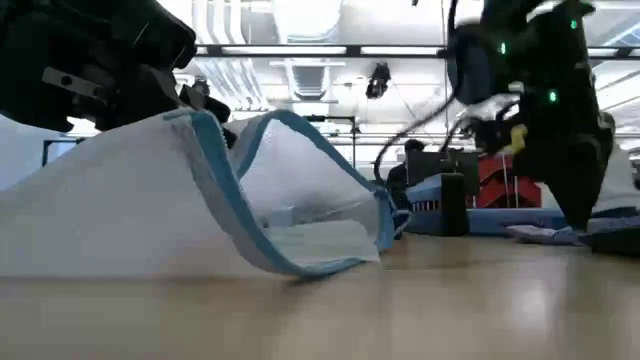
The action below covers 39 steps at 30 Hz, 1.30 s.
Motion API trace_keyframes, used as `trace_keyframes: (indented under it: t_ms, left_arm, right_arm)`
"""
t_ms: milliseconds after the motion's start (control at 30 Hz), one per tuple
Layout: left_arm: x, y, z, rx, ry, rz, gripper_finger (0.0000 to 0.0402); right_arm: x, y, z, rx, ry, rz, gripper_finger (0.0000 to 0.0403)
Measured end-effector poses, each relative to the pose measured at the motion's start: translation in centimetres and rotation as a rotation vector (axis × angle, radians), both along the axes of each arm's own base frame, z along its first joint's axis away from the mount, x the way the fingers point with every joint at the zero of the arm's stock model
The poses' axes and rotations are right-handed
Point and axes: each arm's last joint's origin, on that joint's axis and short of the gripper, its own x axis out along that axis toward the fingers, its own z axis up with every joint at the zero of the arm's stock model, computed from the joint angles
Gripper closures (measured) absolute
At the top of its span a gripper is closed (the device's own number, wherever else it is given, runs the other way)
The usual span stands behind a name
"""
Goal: Unpack backpack
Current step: Put the chocolate bar into the zip bag
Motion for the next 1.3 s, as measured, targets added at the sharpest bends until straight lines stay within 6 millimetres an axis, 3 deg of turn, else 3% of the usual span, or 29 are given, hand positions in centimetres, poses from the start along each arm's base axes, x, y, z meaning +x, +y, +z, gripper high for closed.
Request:
trace_keyframes:
  t_ms: [167,300,433,667,833,1067,1167,1300]
  left_arm:
    - [0.0,0.0,0.0,0.000,0.001,0.000,0.0402]
    - [0.0,0.0,0.0,0.001,0.002,0.000,0.0402]
    - [-0.1,0.0,-0.1,0.003,0.007,0.000,0.0402]
    - [-0.1,0.0,-0.1,0.003,0.009,0.000,0.0402]
    - [-0.1,0.0,-0.1,0.006,0.004,-0.001,0.0402]
    - [0.0,0.1,0.1,0.015,-0.022,0.005,0.0402]
    - [0.1,0.1,0.3,0.018,-0.034,0.019,0.0402]
    - [0.3,0.1,0.5,0.021,-0.056,0.052,0.0402]
  right_arm:
    - [0.0,-0.7,-1.7,0.076,-0.073,0.030,0.0106]
    - [0.3,-0.8,-1.8,0.092,-0.098,0.034,0.0139]
    - [0.4,-0.6,-1.6,0.116,-0.123,0.053,0.0208]
    - [1.3,0.0,-0.4,0.138,-0.167,0.118,0.0380]
    - [3.1,1.4,2.3,0.103,-0.248,0.157,0.0379]
    - [5.9,6.1,6.7,0.057,-0.554,0.268,0.0395]
    - [6.8,7.9,7.0,0.066,-0.654,0.306,0.0395]
    - [8.2,9.9,5.0,0.094,-0.707,0.341,0.0400]
